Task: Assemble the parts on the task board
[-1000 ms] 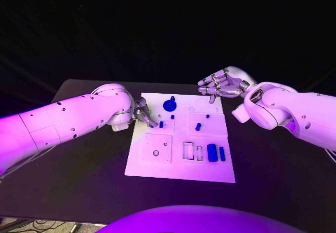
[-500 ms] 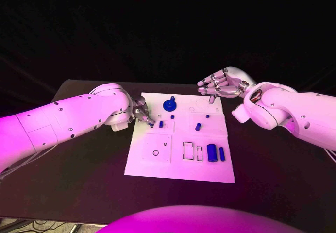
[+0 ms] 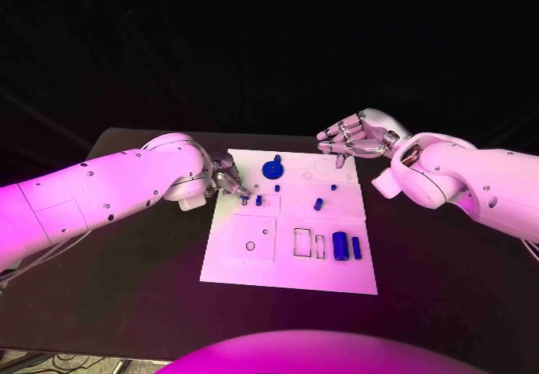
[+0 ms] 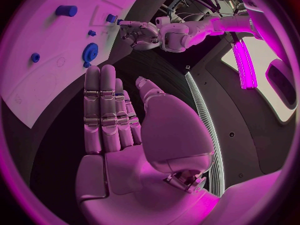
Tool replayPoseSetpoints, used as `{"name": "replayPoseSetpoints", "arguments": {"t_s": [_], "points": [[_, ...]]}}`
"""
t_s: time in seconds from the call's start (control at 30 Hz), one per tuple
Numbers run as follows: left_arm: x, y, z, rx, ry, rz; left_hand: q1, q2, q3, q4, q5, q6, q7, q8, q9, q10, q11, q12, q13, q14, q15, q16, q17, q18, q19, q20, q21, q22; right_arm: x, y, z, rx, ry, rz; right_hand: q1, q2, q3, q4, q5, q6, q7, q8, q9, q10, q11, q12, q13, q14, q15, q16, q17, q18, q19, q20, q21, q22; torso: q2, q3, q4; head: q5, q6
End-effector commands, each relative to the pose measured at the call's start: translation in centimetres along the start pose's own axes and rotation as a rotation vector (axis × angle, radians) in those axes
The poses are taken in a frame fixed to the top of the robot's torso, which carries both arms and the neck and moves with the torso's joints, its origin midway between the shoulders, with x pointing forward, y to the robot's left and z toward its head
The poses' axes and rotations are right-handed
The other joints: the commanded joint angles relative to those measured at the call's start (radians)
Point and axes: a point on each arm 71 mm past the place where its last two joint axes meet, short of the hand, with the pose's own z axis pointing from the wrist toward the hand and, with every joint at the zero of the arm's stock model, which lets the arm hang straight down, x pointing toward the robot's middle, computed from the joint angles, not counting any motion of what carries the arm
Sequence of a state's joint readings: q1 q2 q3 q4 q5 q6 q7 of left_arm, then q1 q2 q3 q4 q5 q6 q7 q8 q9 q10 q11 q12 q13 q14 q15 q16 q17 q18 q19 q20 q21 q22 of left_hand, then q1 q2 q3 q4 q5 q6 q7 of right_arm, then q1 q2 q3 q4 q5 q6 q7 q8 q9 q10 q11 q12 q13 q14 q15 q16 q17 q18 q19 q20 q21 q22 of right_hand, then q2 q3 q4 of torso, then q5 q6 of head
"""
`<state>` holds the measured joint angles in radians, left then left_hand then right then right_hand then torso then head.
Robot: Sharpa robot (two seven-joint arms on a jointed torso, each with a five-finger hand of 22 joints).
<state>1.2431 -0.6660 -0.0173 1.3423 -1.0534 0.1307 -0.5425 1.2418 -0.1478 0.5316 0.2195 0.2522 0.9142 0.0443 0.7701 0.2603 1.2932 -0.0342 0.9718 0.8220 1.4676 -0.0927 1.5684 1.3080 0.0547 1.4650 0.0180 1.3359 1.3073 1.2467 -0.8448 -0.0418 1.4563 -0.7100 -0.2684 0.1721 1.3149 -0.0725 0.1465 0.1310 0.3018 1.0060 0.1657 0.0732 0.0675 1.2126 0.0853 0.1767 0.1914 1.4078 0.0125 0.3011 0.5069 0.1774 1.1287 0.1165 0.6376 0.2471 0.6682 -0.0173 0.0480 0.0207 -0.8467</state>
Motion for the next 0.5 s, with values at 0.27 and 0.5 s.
{"name": "replayPoseSetpoints", "arguments": {"t_s": [0.27, 0.5], "points": [[-0.6, -0.2, 0.2, -0.016, 0.141, 0.044, 0.002, -0.020, 0.169, -0.168, 0.002, -0.010, 0.001, 0.009, 0.007, 0.004, 0.004, -0.007, -0.005, 0.103, 0.006, 0.002, 0.263, 0.008, 0.002, 0.005, -0.002, 0.049, 0.3, 0.0, 0.0, -0.001, 0.022, 0.000, -0.002, 0.010, -0.002, 0.003, 0.007, 0.004, 0.003, -0.002, 0.001, 0.001, 0.004, -0.006, -0.002, 0.005, 0.001, -0.004, 0.001, 0.006, 0.007, 0.001, -0.004, -0.002, 0.001, -0.0003, -0.0013, 0.000, 0.000], [-1.2, -0.7, 1.1, -0.029, 0.200, 0.164, 0.005, -0.032, 0.169, -0.187, 0.008, -0.005, 0.002, 0.008, 0.012, 0.019, 0.005, 0.012, 0.016, 0.103, 0.008, 0.002, 0.263, 0.006, 0.005, 0.006, 0.006, 0.058, 0.3, 0.1, 0.1, -0.003, 0.020, 0.000, -0.002, 0.010, -0.002, 0.003, 0.007, 0.004, 0.003, -0.002, 0.001, 0.001, 0.004, -0.006, -0.002, 0.005, 0.001, -0.004, 0.001, 0.006, 0.007, 0.001, -0.004, -0.002, 0.001, -0.0007, -0.0010, 0.001, -0.001]]}}
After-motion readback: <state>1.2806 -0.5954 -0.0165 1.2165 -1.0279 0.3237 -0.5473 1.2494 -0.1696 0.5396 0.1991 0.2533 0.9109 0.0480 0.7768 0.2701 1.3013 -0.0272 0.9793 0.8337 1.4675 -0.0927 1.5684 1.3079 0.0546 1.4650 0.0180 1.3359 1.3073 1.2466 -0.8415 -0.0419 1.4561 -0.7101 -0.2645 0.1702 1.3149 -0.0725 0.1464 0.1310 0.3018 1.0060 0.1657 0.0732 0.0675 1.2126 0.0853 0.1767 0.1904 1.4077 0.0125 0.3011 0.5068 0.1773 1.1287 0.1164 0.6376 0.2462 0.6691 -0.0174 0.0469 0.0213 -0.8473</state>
